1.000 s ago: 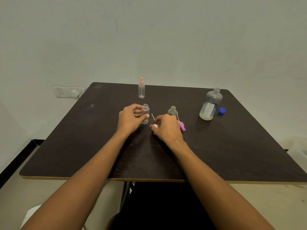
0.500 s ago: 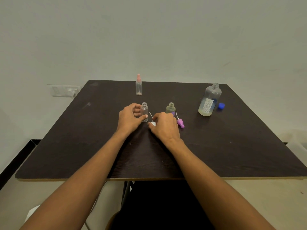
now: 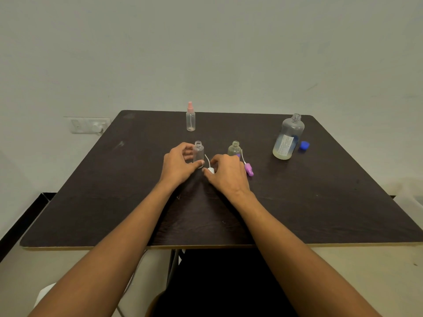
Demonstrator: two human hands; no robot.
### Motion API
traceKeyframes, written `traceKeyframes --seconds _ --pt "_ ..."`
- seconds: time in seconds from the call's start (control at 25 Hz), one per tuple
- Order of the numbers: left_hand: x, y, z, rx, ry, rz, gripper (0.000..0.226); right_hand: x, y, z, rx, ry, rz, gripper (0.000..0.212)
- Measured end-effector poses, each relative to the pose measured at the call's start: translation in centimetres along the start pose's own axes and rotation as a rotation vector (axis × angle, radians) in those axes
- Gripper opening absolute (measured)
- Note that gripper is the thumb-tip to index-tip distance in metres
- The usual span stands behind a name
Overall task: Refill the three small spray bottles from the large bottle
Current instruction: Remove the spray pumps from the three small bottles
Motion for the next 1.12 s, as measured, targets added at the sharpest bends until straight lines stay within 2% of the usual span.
traceKeyframes --seconds 0.16,0.36,0.52,0.68,0.88,1.0,1.12 --pt "1.7 1.4 -1.4 -0.053 -0.084 -0.006 0.070 3.4 0.2 -1.8 0.048 0.101 0.055 0.038" --pt "6.7 5.6 -4.4 -0.277 0.102 -0.006 0.052 10.4 -0.4 -3.6 0.254 0.211 0.279 0.034" --pt "7.7 7.0 -4.9 -0.285 0.140 0.026 0.052 13.4 -0.8 -4.0 0.302 0.264 0.335 0.038" --pt "7.3 6.7 -3.9 -0.309 0.132 -0.008 0.040 13.3 -0.3 -2.7 0.299 0.230 0.363 0.032" --pt "7.7 5.2 1.1 -0.211 0.156 -0.100 0.025 12.6 -0.4 3.0 0.292 0.144 0.376 0.027" --pt "7.8 3.0 5.6 -0.117 0.141 -0.062 0.031 12.0 -1.3 8.4 0.283 0.047 0.284 0.029" --pt "7.1 0.3 10.2 -0.021 0.079 -0.001 0.048 11.0 -2.4 14.4 0.267 -0.064 0.143 0.033"
Point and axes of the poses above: each hand's wrist, its own z-axis towards the middle knuckle, its own x-axis out of the back of the hand, y = z × x, the point moved 4 cm from there along z, towards the middle knuckle, and after that the axes turned 13 degrees about -y, right-handed, at the moved point
